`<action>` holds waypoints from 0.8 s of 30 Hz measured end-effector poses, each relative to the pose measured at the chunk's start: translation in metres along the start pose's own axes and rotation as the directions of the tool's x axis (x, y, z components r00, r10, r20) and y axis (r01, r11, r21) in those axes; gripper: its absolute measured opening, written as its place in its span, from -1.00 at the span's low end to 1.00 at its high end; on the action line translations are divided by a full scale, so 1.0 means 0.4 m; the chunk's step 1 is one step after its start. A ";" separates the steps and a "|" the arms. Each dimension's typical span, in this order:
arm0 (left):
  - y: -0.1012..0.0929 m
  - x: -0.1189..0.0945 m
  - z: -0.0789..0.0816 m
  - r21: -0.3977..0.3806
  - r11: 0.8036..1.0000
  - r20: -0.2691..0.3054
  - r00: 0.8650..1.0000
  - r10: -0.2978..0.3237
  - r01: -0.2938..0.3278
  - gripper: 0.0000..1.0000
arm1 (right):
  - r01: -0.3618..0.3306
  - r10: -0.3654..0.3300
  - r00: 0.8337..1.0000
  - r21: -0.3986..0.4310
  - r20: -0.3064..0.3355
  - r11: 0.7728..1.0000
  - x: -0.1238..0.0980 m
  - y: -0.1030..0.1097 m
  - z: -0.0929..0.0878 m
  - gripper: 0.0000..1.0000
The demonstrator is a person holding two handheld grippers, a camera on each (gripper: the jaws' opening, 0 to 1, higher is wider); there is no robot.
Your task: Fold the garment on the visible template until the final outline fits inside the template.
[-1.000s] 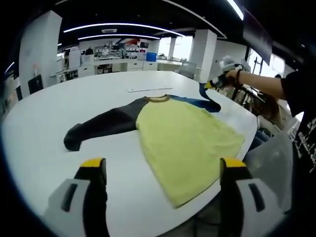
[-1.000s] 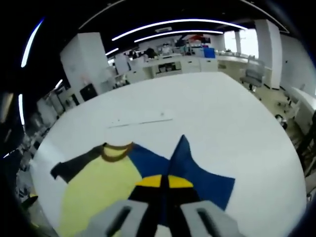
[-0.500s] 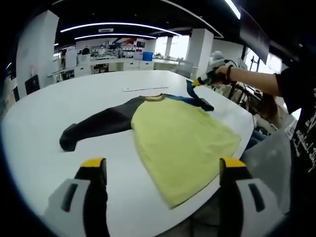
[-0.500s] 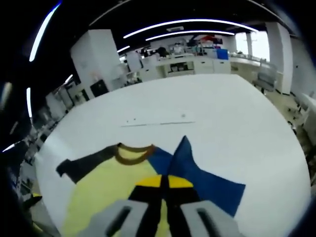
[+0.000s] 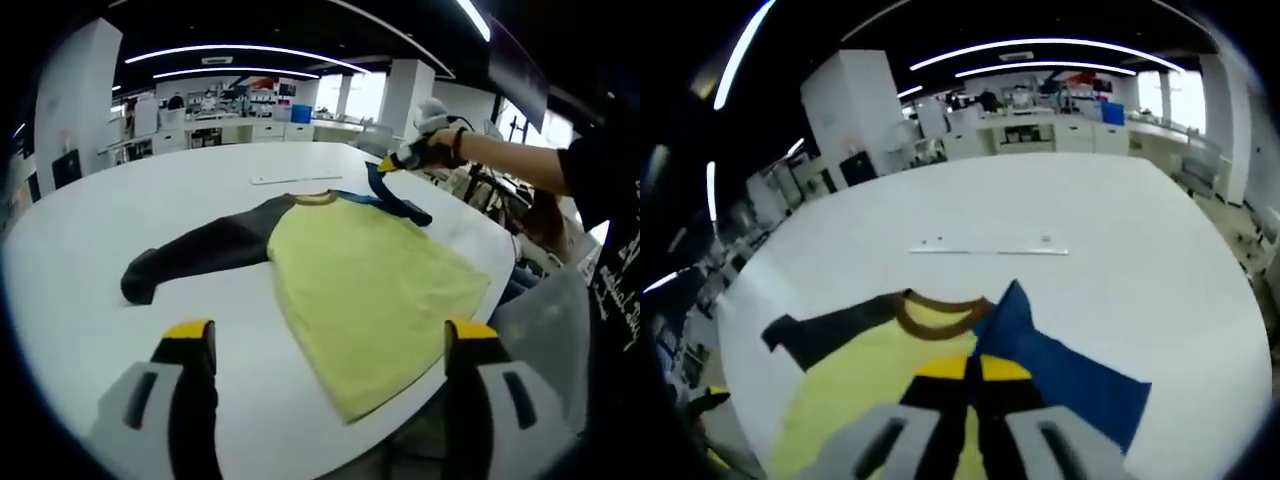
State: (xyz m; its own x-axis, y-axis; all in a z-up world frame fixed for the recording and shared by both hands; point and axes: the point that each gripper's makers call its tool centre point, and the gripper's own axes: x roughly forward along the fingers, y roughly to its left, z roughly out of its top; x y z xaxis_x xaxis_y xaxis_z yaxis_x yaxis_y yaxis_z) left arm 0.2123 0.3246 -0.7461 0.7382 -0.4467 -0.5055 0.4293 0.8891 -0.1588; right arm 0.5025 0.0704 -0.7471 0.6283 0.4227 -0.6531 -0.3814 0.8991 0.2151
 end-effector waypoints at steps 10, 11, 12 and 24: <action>0.007 0.001 -0.002 -0.011 1.000 0.003 1.000 0.005 -0.005 0.84 | -0.039 0.038 0.999 -0.032 -0.009 0.999 0.024 0.058 0.013 -1.00; 0.008 0.000 -0.002 -0.012 1.000 0.004 1.000 0.006 -0.006 0.84 | -0.047 0.047 0.999 -0.040 -0.011 0.998 0.026 0.069 0.015 -1.00; 0.008 0.000 -0.003 -0.013 1.000 0.005 1.000 0.006 -0.006 0.84 | -0.051 0.051 0.999 -0.050 -0.011 0.997 0.028 0.073 0.017 -1.00; 0.016 0.003 -0.009 -0.022 1.000 0.002 1.000 0.008 -0.008 0.83 | -0.095 0.092 0.995 -0.108 -0.033 0.990 0.060 0.156 0.020 -1.00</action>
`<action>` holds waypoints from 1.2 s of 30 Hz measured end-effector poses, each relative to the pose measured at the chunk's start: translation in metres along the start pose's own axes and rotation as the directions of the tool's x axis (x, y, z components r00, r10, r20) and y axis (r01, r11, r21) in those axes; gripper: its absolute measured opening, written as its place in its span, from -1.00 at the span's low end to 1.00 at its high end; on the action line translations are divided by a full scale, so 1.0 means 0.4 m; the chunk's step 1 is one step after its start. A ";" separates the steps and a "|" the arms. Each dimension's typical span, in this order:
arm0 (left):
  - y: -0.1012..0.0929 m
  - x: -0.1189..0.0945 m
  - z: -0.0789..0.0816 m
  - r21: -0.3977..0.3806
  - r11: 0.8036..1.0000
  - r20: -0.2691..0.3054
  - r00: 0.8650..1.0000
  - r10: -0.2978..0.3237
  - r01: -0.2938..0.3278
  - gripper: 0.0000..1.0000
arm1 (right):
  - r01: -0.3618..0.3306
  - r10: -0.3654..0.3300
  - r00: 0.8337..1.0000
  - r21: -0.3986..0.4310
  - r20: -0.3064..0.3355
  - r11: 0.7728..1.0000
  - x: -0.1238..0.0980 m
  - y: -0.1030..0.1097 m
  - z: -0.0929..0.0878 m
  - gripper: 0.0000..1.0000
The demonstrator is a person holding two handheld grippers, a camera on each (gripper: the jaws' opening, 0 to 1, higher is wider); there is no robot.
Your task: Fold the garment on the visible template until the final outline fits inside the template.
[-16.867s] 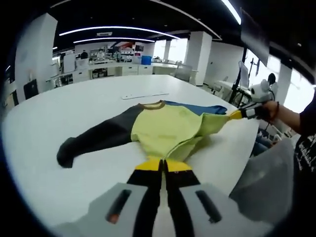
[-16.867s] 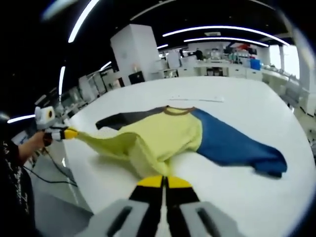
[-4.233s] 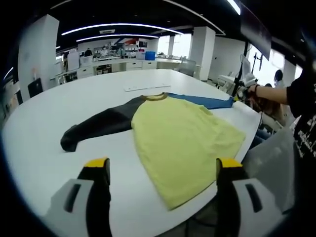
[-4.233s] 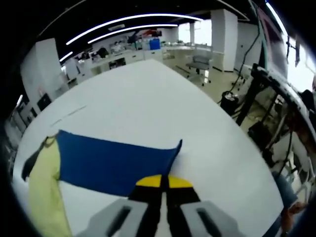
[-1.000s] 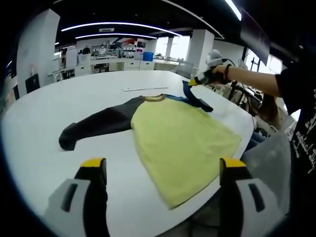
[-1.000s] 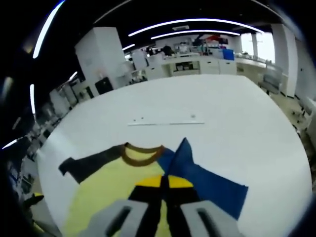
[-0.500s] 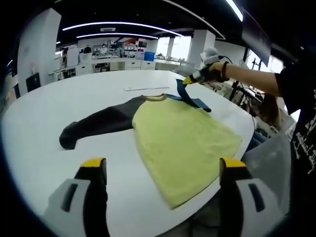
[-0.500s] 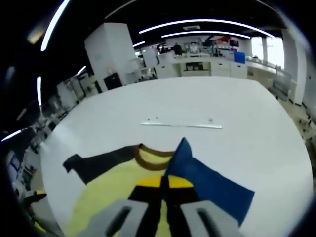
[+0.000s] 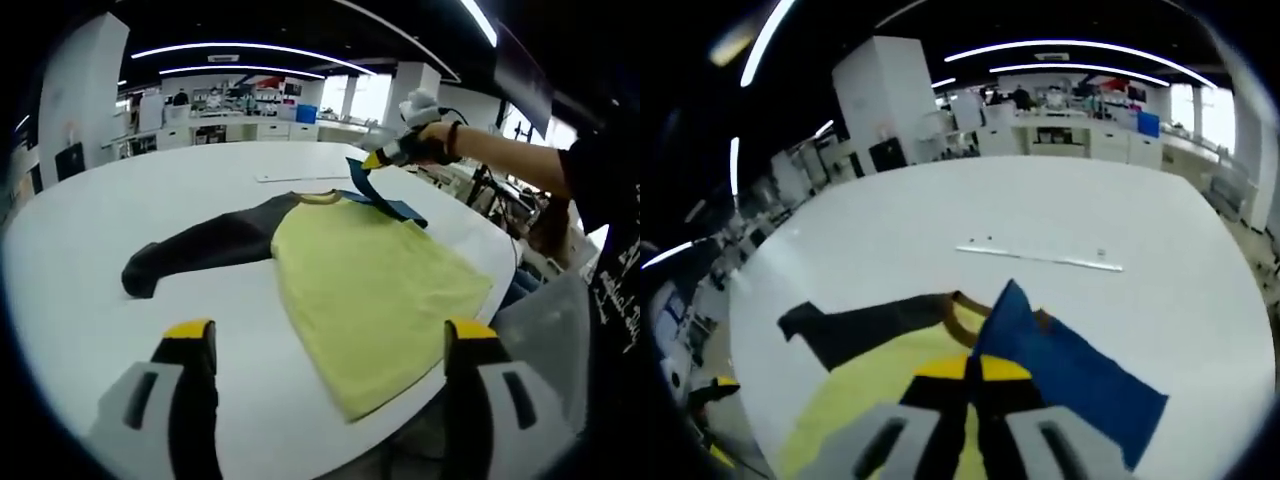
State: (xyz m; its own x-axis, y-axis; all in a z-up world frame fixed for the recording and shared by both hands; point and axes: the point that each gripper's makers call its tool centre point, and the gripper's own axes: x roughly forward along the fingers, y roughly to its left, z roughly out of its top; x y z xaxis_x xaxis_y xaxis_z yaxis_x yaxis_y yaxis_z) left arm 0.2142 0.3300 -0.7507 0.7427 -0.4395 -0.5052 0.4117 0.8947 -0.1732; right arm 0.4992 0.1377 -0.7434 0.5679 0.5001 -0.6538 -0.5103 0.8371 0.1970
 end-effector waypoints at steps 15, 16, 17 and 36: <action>0.007 -0.005 -0.012 -0.012 1.000 -0.008 1.000 0.005 -0.005 0.82 | -0.053 0.052 0.998 -0.068 -0.017 0.996 0.038 0.101 0.010 -1.00; 0.007 -0.004 -0.011 -0.014 1.000 -0.008 1.000 0.005 -0.006 0.82 | -0.054 0.053 0.998 -0.072 -0.017 0.996 0.038 0.107 0.010 -1.00; 0.007 -0.004 -0.010 -0.014 1.000 -0.006 1.000 0.007 -0.007 0.82 | -0.058 0.056 0.998 -0.080 -0.019 0.995 0.038 0.115 0.009 -1.00; 0.005 -0.002 -0.016 -0.015 1.000 -0.016 1.000 0.006 -0.006 0.81 | -0.121 0.116 0.992 -0.151 -0.044 0.981 0.051 0.204 0.007 -1.00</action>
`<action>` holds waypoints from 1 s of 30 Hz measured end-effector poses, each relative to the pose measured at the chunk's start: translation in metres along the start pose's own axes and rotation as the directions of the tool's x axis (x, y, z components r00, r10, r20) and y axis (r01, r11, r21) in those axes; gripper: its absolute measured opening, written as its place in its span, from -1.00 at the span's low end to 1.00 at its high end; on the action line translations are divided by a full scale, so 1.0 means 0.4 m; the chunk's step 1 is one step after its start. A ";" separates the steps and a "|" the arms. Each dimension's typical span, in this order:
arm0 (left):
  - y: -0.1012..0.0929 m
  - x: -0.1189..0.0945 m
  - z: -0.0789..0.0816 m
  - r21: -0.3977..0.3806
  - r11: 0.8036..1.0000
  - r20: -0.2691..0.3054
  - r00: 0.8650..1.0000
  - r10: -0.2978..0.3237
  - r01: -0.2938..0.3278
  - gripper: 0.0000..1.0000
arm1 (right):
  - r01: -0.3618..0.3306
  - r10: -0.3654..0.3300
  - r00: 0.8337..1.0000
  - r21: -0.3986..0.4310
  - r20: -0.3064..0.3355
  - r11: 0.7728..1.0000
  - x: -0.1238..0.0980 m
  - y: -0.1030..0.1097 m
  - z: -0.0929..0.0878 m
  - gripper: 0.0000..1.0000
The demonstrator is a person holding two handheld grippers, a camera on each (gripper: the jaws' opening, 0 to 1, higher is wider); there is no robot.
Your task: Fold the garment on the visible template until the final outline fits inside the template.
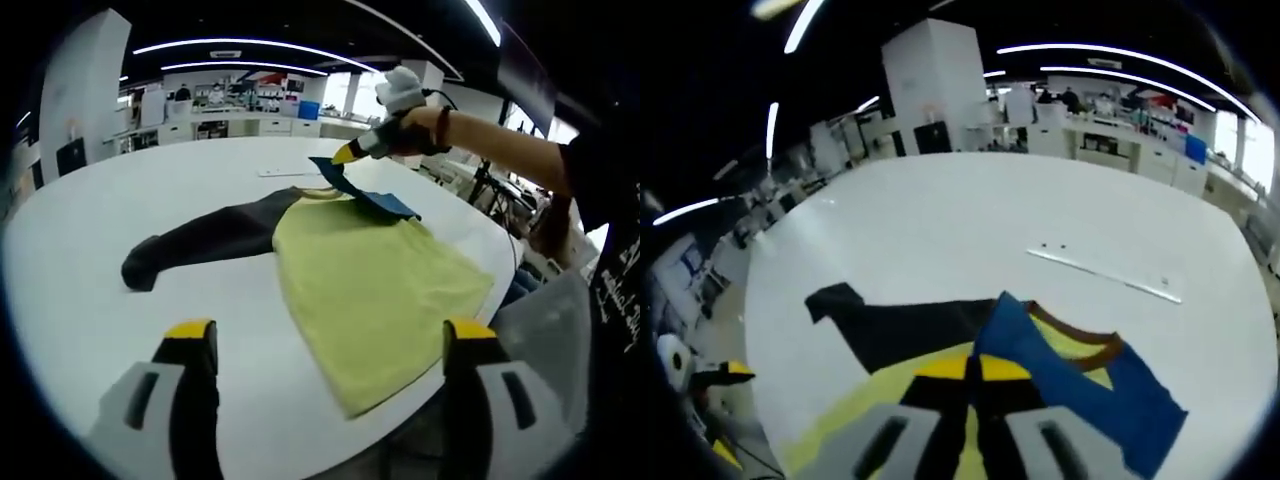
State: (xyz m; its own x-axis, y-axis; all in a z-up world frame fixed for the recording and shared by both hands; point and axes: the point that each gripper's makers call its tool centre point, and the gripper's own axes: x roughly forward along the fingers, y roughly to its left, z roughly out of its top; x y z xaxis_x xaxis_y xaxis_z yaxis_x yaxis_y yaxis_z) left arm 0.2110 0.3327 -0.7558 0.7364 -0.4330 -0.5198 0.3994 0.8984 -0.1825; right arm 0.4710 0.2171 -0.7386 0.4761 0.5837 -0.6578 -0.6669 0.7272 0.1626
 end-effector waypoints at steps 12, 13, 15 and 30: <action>0.004 -0.004 -0.007 -0.014 1.000 -0.003 1.000 0.014 -0.014 0.81 | -0.057 0.057 0.998 -0.044 0.004 0.997 0.018 0.073 0.026 -1.00; 0.005 -0.004 -0.008 -0.015 1.000 -0.003 1.000 0.015 -0.015 0.80 | -0.059 0.059 0.998 -0.045 0.003 0.997 0.019 0.078 0.026 -1.00; 0.006 -0.005 -0.009 -0.017 1.000 -0.002 1.000 0.017 -0.017 0.80 | -0.067 0.068 0.998 -0.052 0.002 0.996 0.018 0.093 0.026 -1.00; 0.016 -0.008 -0.017 -0.030 0.999 -0.004 1.000 0.028 -0.028 0.77 | -0.094 0.089 0.995 -0.111 -0.052 0.989 0.061 0.157 -0.028 -1.00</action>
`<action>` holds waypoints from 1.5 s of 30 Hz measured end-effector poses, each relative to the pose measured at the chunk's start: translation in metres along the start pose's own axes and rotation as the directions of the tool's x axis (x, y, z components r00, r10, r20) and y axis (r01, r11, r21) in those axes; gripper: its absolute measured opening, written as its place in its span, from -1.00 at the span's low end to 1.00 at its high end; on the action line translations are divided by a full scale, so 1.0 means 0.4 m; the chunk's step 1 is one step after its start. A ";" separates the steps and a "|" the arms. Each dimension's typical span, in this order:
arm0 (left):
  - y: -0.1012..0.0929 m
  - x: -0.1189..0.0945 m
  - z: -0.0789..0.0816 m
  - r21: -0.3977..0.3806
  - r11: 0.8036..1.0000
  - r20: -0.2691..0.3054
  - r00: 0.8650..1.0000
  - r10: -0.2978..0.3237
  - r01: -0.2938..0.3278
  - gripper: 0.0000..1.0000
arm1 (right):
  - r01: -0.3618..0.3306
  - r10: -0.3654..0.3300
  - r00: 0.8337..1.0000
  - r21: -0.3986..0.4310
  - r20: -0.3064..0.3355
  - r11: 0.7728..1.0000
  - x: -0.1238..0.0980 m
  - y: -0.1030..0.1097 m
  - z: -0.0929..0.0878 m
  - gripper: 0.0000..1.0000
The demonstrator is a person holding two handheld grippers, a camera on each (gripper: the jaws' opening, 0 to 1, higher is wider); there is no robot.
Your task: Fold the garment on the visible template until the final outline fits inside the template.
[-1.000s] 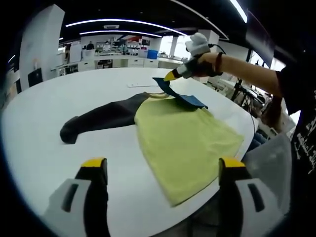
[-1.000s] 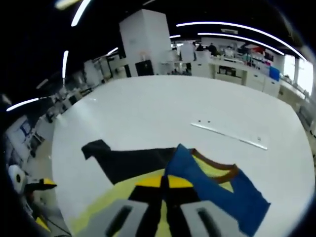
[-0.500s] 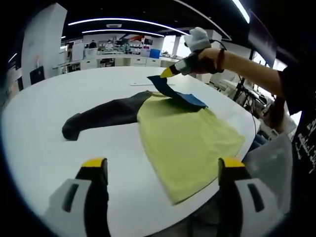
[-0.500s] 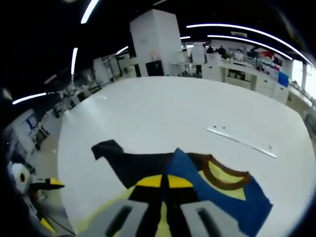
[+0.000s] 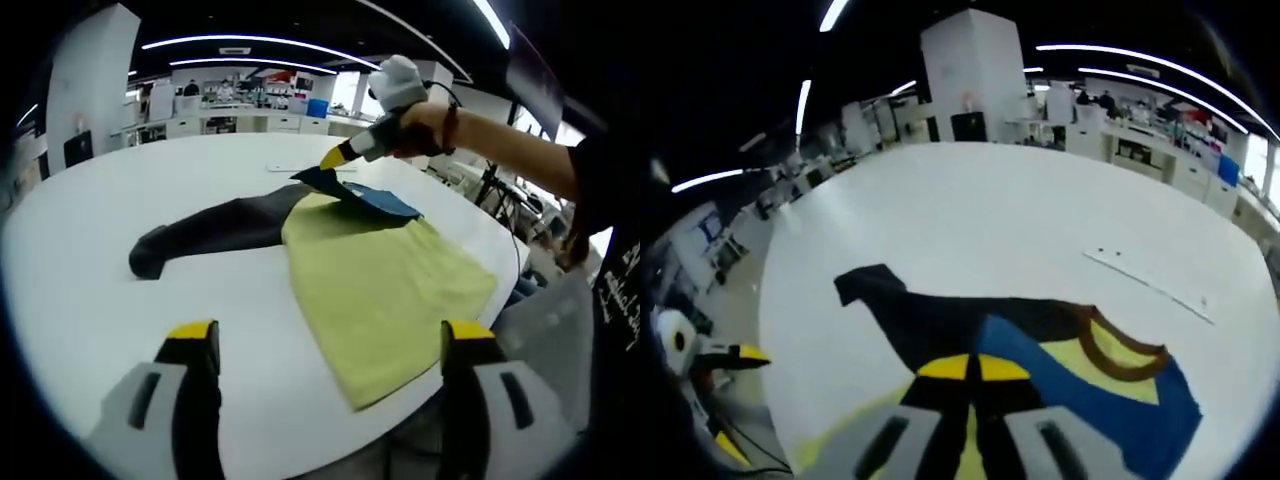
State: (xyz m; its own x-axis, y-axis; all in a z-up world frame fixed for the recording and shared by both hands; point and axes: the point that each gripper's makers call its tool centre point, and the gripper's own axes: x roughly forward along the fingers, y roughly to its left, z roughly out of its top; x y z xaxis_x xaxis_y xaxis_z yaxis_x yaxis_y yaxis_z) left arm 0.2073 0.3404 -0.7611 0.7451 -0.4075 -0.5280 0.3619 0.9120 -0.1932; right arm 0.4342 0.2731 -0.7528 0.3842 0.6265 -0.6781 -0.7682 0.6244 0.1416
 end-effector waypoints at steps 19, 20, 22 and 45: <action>0.006 -0.012 -0.008 -0.017 1.000 0.013 1.000 0.014 -0.014 0.78 | -0.042 0.043 0.996 0.008 -0.081 0.999 0.087 0.065 -0.127 -1.00; 0.006 -0.014 -0.007 -0.018 1.000 0.016 1.000 0.014 -0.014 0.78 | -0.045 0.046 0.995 0.014 -0.083 0.999 0.081 0.069 -0.132 -1.00; 0.008 -0.017 -0.005 -0.021 1.000 0.021 1.000 0.018 -0.018 0.78 | -0.049 0.051 0.995 0.025 -0.080 0.998 0.077 0.069 -0.132 -1.00; 0.008 -0.004 0.028 0.013 1.000 0.040 0.999 0.020 -0.020 0.90 | -0.013 0.013 1.000 0.007 0.027 1.000 -0.021 -0.011 -0.113 0.63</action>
State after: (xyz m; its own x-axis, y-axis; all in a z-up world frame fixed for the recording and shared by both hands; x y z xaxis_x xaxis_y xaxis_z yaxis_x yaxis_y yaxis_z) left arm 0.2135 0.3435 -0.7517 0.7741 -0.3909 -0.4980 0.3538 0.9194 -0.1718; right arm 0.4112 0.2441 -0.7803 0.3880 0.6469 -0.6565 -0.7694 0.6195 0.1558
